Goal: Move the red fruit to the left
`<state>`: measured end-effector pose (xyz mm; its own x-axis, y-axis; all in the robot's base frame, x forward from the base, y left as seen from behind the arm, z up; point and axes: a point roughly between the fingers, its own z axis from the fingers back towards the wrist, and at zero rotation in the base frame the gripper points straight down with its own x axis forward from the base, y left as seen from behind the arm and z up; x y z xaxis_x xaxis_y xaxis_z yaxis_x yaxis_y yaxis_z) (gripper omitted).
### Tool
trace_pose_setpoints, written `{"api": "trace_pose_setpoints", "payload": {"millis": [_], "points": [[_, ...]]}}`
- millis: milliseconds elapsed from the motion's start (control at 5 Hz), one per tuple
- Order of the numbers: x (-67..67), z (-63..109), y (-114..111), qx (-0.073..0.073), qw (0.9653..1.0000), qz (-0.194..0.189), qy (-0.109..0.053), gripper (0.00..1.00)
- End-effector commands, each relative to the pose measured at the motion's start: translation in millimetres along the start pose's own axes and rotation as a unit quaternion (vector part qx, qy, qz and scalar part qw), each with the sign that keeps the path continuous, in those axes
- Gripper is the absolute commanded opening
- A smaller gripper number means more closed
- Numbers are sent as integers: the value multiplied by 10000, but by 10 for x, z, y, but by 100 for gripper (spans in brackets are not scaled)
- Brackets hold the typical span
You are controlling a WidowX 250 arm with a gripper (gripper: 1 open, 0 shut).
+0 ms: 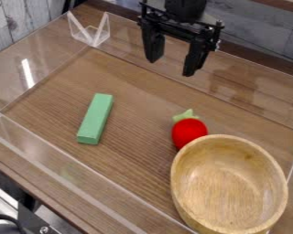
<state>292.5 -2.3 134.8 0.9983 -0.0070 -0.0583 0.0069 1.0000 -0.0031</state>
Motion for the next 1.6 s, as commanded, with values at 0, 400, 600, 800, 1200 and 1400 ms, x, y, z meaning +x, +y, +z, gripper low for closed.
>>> {"api": "trace_pose_setpoints", "payload": {"millis": [0, 400, 600, 800, 1200, 1400], "points": [[-31, -141, -68, -16, 9998, -168, 60, 100], [-53, -546, -276, 46, 9991, -413, 74, 100], [-42, -675, -338, 84, 9988, -488, 27, 100], [-28, -768, -355, 83, 9983, -574, 16, 100], [-1, -927, -367, 120, 9973, -730, -15, 100], [13, -987, -368, 141, 9964, -830, -29, 100]]}}
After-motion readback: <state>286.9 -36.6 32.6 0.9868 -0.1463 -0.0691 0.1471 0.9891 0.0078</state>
